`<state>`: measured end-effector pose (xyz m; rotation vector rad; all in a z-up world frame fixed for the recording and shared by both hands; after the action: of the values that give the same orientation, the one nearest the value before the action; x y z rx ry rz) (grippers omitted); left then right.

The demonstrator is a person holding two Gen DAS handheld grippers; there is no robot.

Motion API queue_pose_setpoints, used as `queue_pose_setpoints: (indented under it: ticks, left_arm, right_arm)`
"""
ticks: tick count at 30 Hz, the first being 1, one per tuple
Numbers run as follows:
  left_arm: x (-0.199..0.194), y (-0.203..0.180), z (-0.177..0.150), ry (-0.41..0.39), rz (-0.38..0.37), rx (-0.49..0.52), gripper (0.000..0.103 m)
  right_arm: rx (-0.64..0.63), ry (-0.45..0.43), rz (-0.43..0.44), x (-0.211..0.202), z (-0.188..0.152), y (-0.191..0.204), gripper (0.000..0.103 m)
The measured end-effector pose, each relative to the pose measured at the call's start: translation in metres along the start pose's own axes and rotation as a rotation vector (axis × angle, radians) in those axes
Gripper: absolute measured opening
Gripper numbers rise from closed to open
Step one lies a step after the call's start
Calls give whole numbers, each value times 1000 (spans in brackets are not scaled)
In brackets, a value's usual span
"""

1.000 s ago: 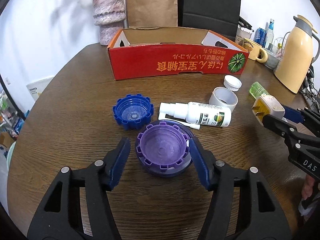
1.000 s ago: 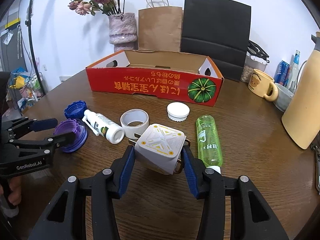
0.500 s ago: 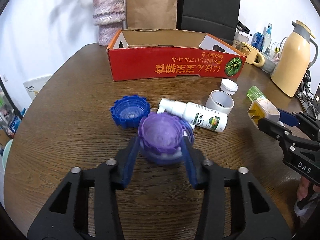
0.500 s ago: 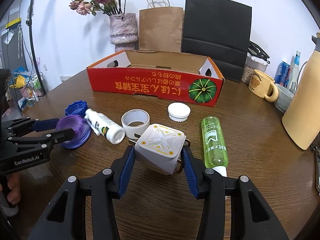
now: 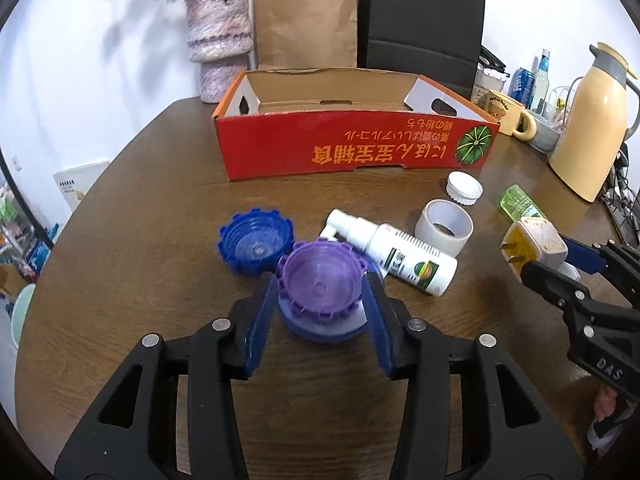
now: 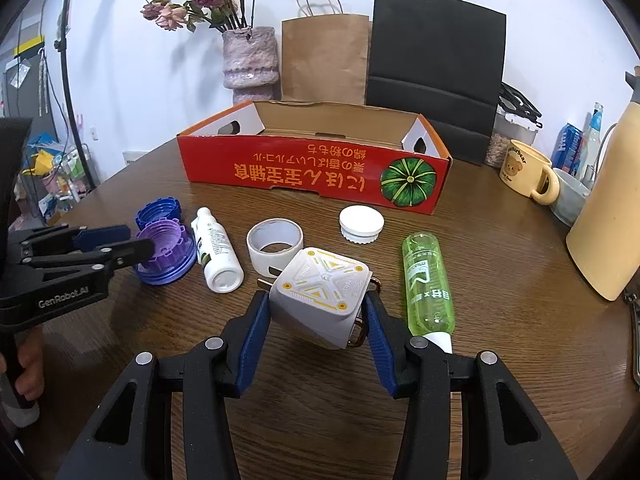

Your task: Organize rigid objects

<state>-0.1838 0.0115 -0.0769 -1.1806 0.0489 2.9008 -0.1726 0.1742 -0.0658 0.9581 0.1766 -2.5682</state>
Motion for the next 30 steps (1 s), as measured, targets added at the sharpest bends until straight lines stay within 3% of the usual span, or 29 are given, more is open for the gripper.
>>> queue_pose_setpoints:
  ticks: [6,8,11,20,26,30]
  left_arm:
    - [11,8,7,14,41,-40,35]
    - [18,10,7,36,31,-48,9]
    - [18,13,4,41,14,-63,4]
    - [0,7,3,-29,-20,-38,3]
    - [7,15,-3,28,-12,-70,3]
    - [0,16,-2,4,-29,-80,3]
  right_arm:
    - [1,5,14,1,0,-1,52]
    - [1,6,18,2,0,-1,52]
    - [0,9,21,2,-1,0,52]
    - [0,11,21,2,-1,0,52]
    - [1,10,21,2,-1,0,52]
    - [1,11,22,2,-1,0,52]
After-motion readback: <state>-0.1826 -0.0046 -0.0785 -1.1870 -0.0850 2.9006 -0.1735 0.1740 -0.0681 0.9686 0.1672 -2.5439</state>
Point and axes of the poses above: each gripper's, at about its wrist camera, not at the fingertips, and x roughly the way its jaws point, y to its left, z to its top, the point moved 4 cm from there along x, roughly the way its jaws point, and after that the axes turned 4 degrees about z, right-handed, at the moved point
